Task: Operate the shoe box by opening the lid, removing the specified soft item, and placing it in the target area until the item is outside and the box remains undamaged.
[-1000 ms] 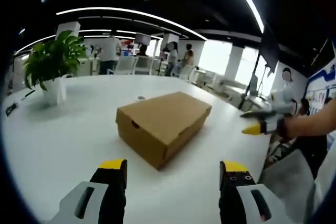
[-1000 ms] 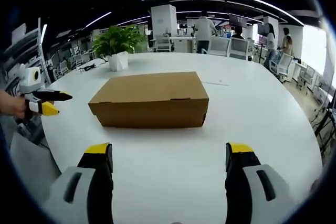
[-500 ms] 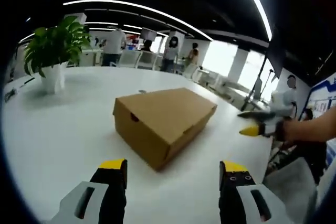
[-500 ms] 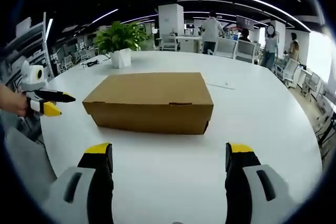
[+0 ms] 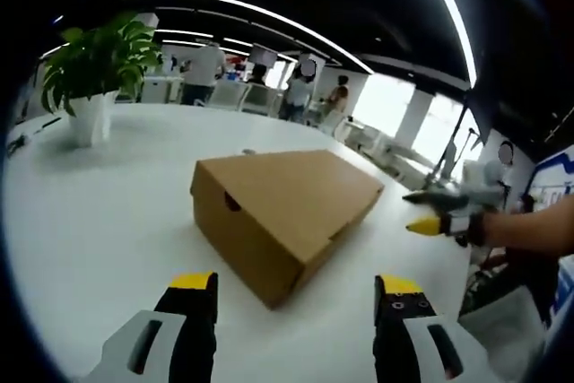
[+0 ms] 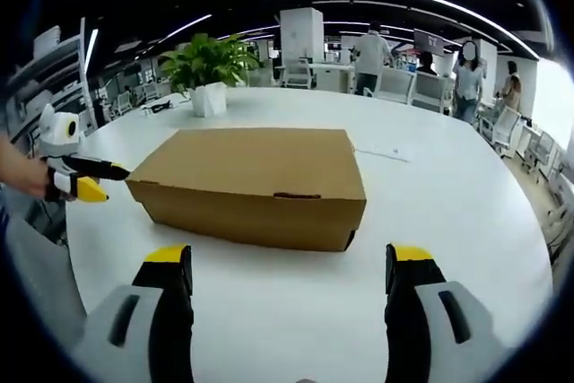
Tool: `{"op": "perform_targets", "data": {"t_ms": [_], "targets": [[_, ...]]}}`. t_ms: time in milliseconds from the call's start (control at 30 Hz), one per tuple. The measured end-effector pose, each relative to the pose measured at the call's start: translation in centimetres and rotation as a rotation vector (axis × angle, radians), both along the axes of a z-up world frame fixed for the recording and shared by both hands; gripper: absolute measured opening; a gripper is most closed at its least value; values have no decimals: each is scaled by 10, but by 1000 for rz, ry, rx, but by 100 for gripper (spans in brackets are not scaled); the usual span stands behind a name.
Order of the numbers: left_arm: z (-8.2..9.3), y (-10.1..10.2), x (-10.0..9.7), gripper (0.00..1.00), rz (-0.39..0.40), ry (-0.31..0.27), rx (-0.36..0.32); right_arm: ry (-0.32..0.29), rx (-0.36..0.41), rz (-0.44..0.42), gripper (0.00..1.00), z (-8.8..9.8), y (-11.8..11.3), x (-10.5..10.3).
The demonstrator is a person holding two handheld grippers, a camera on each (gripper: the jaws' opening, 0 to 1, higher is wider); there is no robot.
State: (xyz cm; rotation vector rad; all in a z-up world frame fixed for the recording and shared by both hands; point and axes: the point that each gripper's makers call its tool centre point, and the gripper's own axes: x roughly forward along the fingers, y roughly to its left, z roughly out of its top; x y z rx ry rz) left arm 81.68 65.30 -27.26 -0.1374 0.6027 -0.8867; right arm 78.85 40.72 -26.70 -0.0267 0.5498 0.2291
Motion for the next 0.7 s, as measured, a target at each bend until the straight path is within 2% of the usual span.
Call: {"op": "perform_targets", "data": {"t_ms": [267,533,700], "targets": [[-6,-7,7,72,12,22,-7,3,-21,47,85,-10,-7,20],[-12,-16,10,72,15,35,-7,12,-18,78,85,-25,-1,30],[-18,-20,11,72,18,43,-4,2,-18,93,85,-25,-6,40]]}}
